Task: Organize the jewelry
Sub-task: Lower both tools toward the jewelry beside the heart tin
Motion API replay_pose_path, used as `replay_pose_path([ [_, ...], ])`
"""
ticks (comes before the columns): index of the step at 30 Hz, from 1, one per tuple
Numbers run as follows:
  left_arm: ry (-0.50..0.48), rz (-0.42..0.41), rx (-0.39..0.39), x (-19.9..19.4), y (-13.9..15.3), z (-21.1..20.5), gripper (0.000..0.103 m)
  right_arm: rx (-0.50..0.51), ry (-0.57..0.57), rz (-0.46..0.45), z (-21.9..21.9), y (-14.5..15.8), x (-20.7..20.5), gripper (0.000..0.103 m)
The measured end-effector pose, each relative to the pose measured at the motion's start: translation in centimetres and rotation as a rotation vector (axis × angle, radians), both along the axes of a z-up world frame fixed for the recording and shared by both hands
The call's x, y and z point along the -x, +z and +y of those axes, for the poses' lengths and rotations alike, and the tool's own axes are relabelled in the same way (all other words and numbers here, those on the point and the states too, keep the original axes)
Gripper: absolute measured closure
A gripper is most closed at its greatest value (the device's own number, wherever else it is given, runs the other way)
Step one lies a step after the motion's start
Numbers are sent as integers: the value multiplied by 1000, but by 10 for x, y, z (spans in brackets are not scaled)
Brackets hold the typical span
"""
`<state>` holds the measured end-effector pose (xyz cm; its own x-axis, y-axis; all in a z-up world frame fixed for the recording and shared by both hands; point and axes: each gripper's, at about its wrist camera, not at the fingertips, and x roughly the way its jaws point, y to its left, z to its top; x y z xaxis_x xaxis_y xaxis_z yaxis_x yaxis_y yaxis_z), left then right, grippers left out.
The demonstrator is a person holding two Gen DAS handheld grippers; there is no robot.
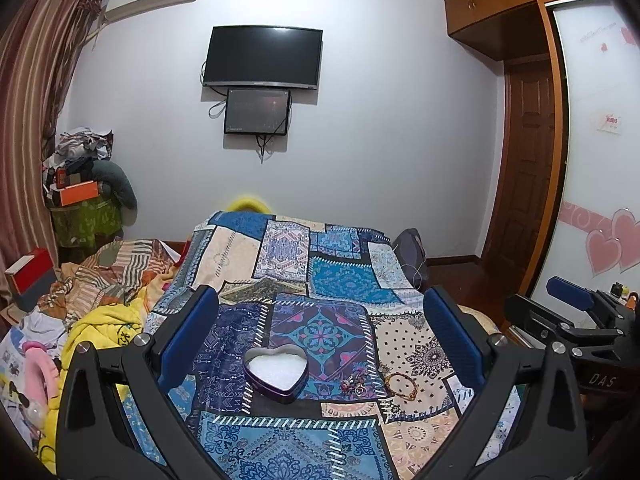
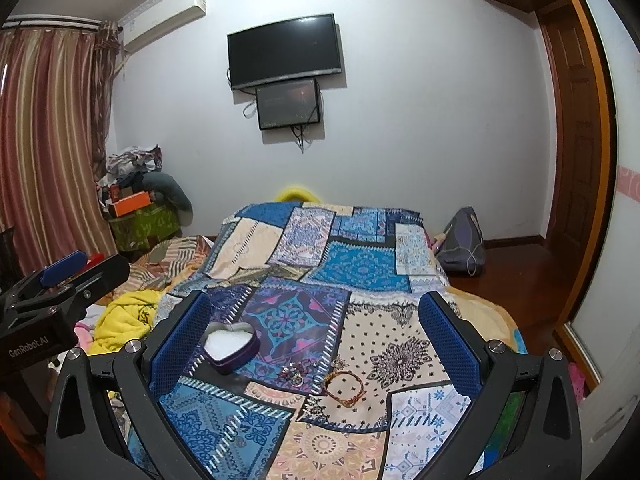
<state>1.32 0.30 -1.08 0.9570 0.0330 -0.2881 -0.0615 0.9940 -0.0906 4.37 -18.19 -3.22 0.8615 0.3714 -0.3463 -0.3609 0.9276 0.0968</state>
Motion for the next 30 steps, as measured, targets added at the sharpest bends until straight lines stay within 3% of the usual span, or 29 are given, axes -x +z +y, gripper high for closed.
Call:
replay_pose_path([
  [9, -40, 111, 25, -40, -31, -4, 0, 33, -30, 108, -10, -34, -37, 0],
  [16, -37, 261, 26, -80, -77, -10, 0, 82, -52, 232, -25, -76, -68, 0],
  [21, -56, 394, 31, -103, -113, -10, 11, 125, -22, 327, -29, -106, -81, 0],
  [27, -96, 535, 65, -126, -156, -12, 19, 107, 57, 413, -25, -129, -96, 16],
  [30, -131, 601, 101, -138, -175, -14, 33, 77, 111, 462, -21, -139, -105, 26],
])
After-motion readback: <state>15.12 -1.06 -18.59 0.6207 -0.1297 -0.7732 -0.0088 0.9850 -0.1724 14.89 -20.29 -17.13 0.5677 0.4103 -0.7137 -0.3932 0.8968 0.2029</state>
